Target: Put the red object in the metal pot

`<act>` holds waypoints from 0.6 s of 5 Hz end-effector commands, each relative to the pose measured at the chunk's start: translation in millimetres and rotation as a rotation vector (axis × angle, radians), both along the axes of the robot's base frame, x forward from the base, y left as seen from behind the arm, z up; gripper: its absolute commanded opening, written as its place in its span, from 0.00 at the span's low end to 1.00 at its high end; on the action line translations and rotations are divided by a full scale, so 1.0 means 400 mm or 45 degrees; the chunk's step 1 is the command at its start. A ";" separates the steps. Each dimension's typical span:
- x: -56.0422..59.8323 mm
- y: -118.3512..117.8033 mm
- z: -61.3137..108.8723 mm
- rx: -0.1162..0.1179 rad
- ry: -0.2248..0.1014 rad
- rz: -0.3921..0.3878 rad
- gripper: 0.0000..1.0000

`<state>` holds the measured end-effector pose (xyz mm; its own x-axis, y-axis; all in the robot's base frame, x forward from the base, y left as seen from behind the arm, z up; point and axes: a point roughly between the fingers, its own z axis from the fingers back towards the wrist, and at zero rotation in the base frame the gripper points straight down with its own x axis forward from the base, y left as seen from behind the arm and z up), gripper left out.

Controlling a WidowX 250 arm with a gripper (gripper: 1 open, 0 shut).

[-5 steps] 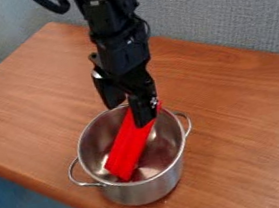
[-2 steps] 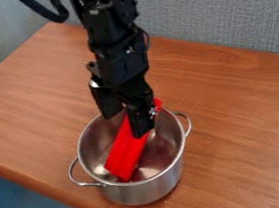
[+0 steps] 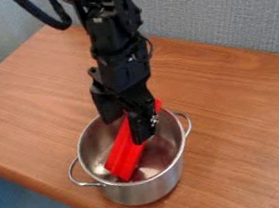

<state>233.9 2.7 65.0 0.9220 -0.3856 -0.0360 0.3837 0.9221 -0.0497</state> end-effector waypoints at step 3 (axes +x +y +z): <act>0.011 -0.012 0.068 0.048 -0.052 0.005 1.00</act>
